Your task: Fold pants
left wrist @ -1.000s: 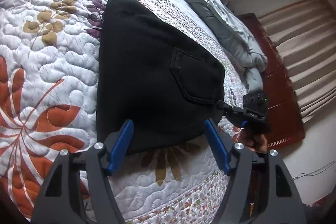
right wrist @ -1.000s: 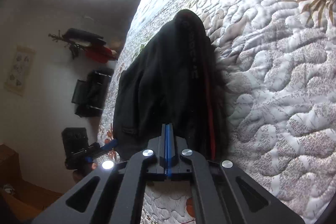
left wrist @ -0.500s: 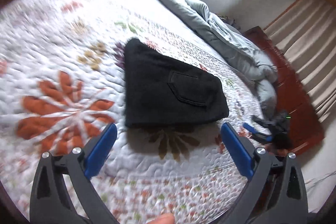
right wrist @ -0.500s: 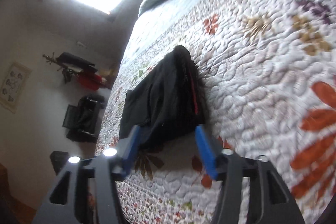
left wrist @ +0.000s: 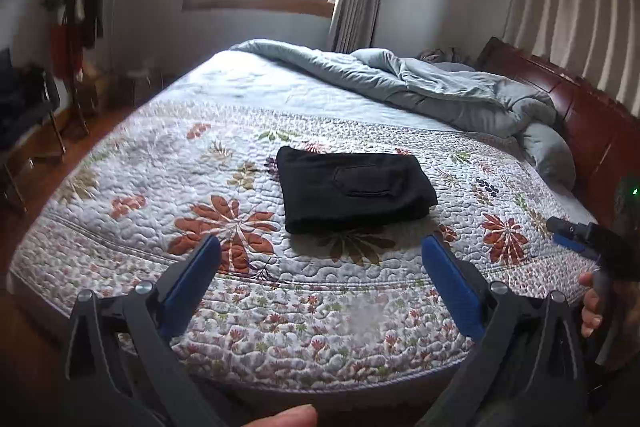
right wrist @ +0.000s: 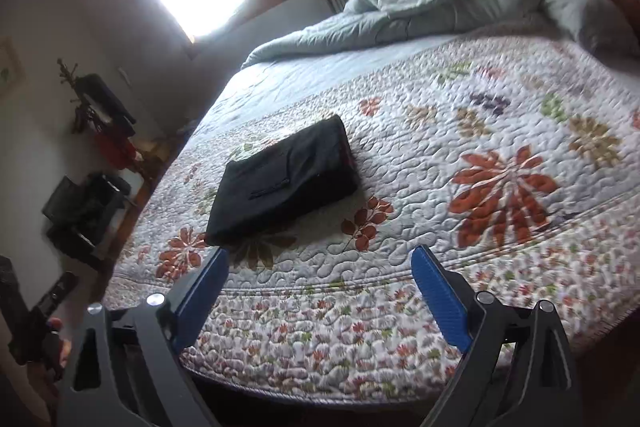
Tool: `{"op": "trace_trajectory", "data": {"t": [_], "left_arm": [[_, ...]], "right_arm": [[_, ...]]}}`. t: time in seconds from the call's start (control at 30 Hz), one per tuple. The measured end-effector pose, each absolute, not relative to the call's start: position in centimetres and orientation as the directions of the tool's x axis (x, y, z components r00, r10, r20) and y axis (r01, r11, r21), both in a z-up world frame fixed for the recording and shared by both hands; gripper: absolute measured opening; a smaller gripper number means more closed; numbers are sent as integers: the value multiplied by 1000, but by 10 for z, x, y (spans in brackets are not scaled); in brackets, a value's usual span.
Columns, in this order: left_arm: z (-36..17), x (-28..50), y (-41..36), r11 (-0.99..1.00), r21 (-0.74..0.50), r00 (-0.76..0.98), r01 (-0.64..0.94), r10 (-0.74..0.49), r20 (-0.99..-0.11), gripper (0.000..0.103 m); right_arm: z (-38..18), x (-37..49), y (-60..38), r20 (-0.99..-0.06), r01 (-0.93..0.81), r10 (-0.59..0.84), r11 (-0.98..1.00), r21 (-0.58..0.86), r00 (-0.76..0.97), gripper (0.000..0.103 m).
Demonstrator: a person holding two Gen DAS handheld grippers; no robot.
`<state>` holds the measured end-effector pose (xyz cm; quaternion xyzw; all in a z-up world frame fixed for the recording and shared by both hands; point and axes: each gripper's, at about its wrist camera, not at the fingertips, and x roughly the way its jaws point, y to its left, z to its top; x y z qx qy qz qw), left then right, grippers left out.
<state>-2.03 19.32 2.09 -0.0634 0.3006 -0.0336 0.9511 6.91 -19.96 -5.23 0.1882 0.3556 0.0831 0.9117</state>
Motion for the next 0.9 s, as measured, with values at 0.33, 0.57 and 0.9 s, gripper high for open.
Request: {"op": "trace_trajectory", "data": {"t": [0.33,0.57,0.9], "left_arm": [[54,-90,145,998,-28,855,58,-64,-515,100],[61,-126,146,998,-54,855,18,-43,-517,100],[50,-143,164,990,-120,838,-72,-5,-546,100]], "right_arm": [[5,-19,-145,-546,-42,126,986,163,828,99],[21,-56,-115,-514,-76,124,991,114,849,99],[13,-64,-79,-530,-132,145,989,61,836,99]]}}
